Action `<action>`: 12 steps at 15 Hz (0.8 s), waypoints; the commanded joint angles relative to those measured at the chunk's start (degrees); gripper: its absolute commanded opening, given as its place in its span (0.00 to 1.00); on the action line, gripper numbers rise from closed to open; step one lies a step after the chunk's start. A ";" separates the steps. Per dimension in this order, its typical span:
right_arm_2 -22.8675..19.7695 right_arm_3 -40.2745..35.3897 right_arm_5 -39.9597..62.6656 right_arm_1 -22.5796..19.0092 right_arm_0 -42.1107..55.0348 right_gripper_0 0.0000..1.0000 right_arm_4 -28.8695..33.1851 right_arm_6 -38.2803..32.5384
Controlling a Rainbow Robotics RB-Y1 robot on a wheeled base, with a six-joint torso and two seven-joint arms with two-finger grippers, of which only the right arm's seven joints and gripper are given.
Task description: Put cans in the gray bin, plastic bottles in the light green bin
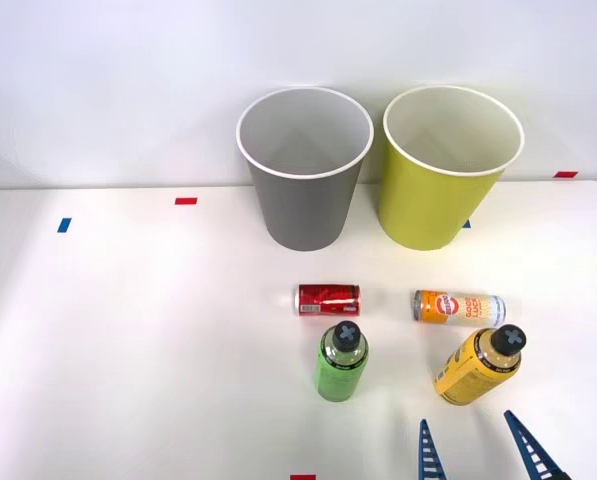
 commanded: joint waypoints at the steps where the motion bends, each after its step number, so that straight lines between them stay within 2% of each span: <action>1: 0.00 0.00 0.00 0.00 0.00 1.00 0.00 0.00; 12: 0.00 0.00 0.00 0.00 0.00 1.00 0.00 0.00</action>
